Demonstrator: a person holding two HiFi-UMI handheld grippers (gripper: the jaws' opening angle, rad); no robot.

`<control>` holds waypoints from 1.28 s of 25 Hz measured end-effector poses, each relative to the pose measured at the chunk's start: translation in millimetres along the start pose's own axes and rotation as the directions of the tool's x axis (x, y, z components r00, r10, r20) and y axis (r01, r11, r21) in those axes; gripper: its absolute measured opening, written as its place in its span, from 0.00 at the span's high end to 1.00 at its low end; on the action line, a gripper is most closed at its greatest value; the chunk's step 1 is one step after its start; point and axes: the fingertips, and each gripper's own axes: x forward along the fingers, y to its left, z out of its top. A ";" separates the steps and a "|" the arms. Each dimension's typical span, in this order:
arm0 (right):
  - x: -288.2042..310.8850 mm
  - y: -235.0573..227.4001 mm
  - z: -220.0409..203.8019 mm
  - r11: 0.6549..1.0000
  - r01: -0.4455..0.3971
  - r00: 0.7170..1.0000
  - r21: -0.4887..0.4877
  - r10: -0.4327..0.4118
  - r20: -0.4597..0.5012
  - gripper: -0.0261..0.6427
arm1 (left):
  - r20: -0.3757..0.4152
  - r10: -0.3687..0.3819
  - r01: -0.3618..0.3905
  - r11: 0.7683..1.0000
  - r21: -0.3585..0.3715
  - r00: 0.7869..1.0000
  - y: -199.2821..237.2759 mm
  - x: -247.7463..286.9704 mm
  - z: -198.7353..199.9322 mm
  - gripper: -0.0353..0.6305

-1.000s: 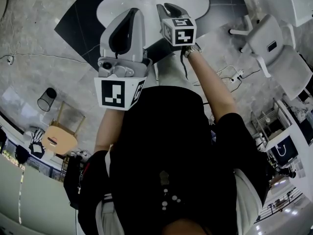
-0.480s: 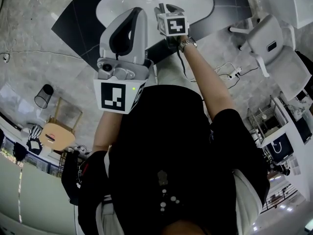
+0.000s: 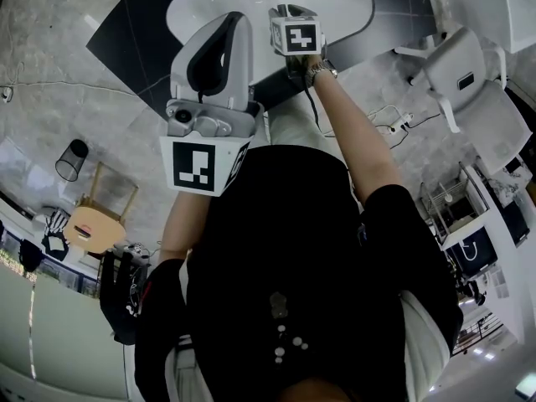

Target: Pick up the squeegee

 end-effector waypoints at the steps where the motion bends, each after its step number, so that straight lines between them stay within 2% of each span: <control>1: 1.5 -0.5 -1.2 1.000 0.008 1.000 0.004 -0.008 -0.007 0.73 | -0.001 0.002 -0.002 1.000 -0.001 1.000 1.5 0.0 -0.4 0.94; 10: 8.2 0.3 -7.2 0.999 0.050 0.998 0.017 -0.050 -0.032 0.81 | -0.017 0.018 -0.018 1.000 0.009 1.000 10.4 -9.3 -7.5 0.94; 18: -7.1 -2.6 -1.0 0.997 0.070 0.998 0.020 -0.070 -0.007 0.81 | -0.016 0.035 -0.035 0.999 0.017 0.999 3.2 -20.1 -7.7 0.94; 32: -54.5 -0.9 -4.1 0.999 0.035 0.996 -0.038 -0.031 0.087 0.81 | 0.042 0.053 -0.055 0.997 0.048 0.998 -29.6 -48.3 4.1 0.94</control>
